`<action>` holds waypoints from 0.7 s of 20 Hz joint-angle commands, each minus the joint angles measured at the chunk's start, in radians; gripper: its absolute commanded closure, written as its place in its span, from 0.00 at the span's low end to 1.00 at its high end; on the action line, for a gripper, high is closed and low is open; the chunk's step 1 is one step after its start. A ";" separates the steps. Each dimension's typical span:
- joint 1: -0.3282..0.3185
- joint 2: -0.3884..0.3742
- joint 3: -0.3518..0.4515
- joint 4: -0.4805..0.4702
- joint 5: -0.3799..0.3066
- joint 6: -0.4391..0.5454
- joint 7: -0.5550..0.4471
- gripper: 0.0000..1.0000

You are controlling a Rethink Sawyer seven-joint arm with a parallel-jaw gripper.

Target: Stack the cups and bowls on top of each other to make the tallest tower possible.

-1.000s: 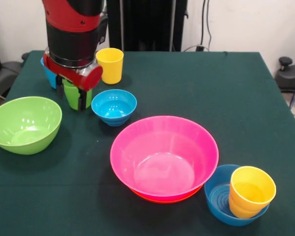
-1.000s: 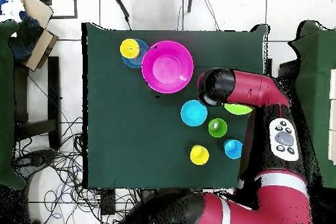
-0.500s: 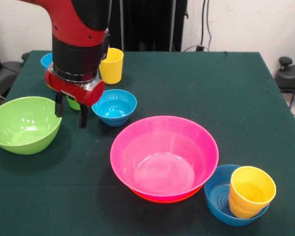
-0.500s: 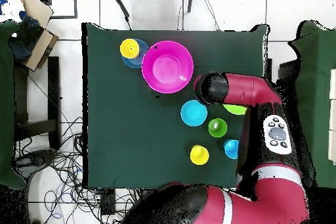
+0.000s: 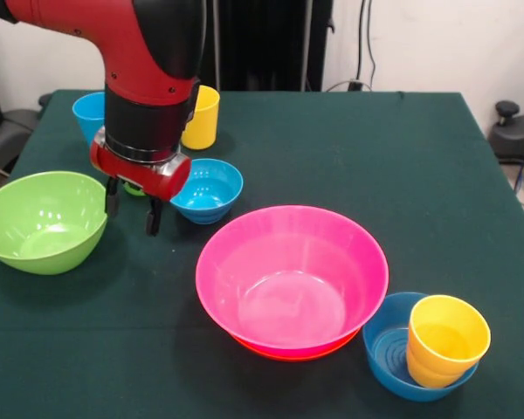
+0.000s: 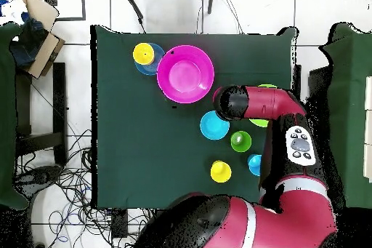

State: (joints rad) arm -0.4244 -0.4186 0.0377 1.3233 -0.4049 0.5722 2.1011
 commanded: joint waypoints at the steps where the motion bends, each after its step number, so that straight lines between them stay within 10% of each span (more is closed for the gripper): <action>1: 0.044 0.007 0.019 0.001 -0.103 0.045 -0.128 0.00; 14: 0.058 -0.005 -0.019 0.014 -0.124 0.043 -0.089 0.00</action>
State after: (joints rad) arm -0.3973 -0.4467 -0.0105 1.3232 -0.4545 0.5722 2.1011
